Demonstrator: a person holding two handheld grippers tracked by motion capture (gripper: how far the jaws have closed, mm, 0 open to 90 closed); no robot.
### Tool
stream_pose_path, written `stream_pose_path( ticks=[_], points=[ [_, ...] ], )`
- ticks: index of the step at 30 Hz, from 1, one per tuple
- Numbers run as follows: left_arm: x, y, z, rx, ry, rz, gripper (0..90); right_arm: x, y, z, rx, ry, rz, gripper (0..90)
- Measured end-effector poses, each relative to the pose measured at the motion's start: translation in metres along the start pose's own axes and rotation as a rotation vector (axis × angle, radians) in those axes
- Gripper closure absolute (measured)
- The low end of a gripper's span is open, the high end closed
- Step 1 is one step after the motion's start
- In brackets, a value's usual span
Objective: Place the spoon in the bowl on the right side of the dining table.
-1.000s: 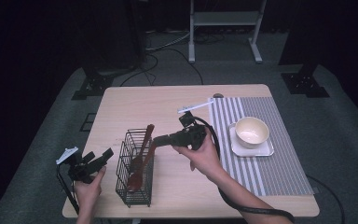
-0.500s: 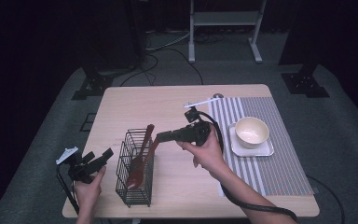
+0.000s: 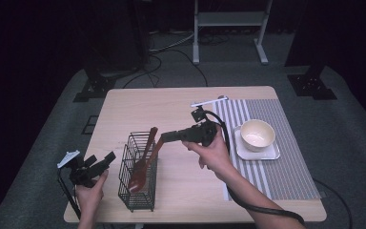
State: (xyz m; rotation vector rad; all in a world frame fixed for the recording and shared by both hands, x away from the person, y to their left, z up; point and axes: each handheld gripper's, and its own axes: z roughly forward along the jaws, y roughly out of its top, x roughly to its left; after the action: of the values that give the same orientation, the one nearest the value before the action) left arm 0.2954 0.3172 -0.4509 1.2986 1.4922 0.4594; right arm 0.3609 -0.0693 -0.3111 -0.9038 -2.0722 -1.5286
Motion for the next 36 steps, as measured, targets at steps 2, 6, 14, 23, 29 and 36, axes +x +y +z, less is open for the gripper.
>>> stream_pose_path(
  ticks=[2,6,14,23,29,36],
  points=[
    [0.000,0.000,0.000,-0.001,-0.002,-0.001,1.6,0.000,0.001,-0.003,-0.002,0.001,-0.002,84.0],
    [0.000,0.000,0.001,0.002,-0.002,0.003,1.6,0.000,0.002,-0.007,0.017,0.010,-0.012,84.0],
    [0.000,0.000,0.001,0.003,-0.001,0.004,1.6,-0.002,0.003,-0.021,-0.003,0.011,0.002,84.0],
    [0.000,0.000,0.001,0.003,0.002,0.004,1.6,-0.008,0.002,-0.041,-0.027,0.004,0.022,84.0],
    [0.000,-0.001,0.001,0.003,0.003,0.005,1.6,-0.011,-0.001,-0.055,-0.037,-0.006,0.027,84.0],
    [0.001,-0.001,0.001,0.002,0.007,0.003,1.6,-0.017,-0.003,-0.068,-0.048,-0.023,0.035,84.0]
  ],
)
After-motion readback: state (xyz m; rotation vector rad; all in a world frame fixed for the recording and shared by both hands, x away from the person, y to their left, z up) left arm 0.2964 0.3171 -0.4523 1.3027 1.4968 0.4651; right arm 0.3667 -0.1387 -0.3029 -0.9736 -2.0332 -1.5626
